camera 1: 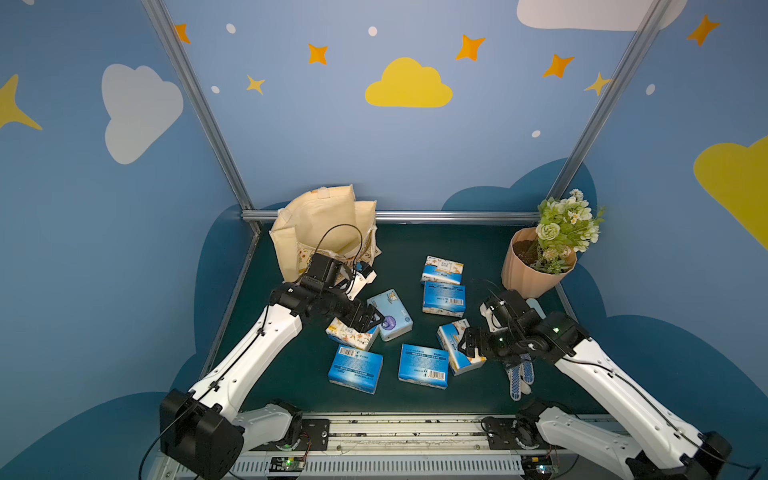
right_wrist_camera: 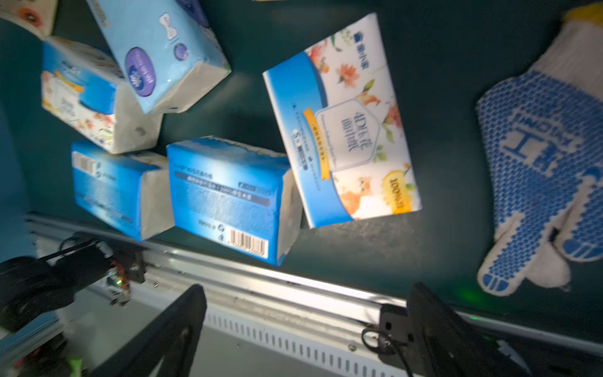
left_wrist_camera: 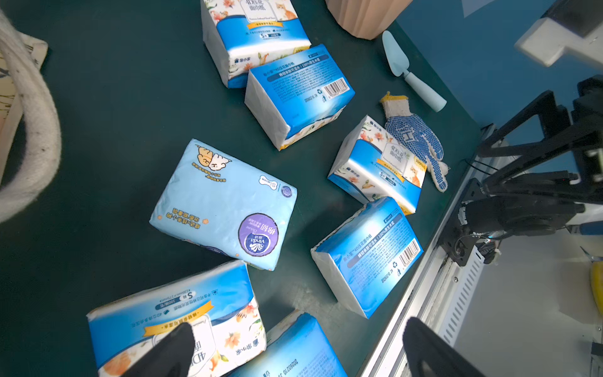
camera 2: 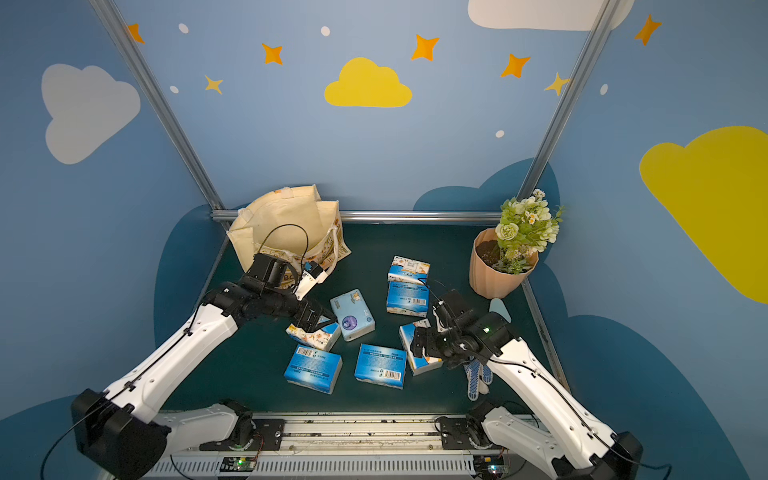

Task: Put tissues into the canvas bag
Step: Pick up the pack of facial tissues from the center of the board.

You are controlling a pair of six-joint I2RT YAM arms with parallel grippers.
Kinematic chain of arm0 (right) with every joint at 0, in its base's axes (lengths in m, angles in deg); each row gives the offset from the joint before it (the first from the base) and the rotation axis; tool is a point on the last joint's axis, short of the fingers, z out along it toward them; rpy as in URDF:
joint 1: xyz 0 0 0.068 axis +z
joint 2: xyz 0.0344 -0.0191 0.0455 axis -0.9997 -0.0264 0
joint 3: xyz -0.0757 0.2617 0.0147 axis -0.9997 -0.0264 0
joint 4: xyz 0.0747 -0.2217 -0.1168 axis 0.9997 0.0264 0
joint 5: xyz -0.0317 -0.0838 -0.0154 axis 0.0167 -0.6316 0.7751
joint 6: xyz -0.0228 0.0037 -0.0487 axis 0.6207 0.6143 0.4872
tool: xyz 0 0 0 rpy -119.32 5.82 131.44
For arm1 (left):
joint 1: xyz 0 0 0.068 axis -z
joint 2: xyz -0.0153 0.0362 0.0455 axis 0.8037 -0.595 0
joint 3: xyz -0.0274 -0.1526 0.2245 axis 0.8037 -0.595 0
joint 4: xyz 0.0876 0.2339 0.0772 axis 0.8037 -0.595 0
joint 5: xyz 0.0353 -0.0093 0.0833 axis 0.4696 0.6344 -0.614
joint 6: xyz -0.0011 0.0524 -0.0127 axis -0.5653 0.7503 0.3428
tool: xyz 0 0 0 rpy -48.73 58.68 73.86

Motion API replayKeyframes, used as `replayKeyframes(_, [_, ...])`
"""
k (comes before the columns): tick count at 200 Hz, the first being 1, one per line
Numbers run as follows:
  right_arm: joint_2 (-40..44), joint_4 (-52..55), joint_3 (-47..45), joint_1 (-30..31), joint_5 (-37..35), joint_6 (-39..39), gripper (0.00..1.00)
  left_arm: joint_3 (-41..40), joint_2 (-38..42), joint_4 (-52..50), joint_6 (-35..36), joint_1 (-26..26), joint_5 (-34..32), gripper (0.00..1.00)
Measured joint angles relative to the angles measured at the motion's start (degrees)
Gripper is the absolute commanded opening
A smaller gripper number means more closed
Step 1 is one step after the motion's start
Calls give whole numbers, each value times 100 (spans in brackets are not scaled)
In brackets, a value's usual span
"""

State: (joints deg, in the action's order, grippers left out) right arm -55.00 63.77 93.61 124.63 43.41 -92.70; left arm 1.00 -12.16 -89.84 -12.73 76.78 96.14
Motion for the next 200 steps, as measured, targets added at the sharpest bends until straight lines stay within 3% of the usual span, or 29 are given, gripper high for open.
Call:
replayKeyframes(44, [-680,-549,55,-120,-590,817,97,-164,247,146,-79,0,-37,100])
replayKeyframes(95, [-966,-1303,407,-612,-619,1602,97,-210,293,214,-144,0,-31,100])
replayKeyframes(155, [-1923,-2415,525,-1644,326,1880,97,-225,293,212,-122,0,-35,100])
replayKeyframes(200, [-2568,-2907,540,-1882,925,1604,97,-175,55,330,-175,15,-267,100])
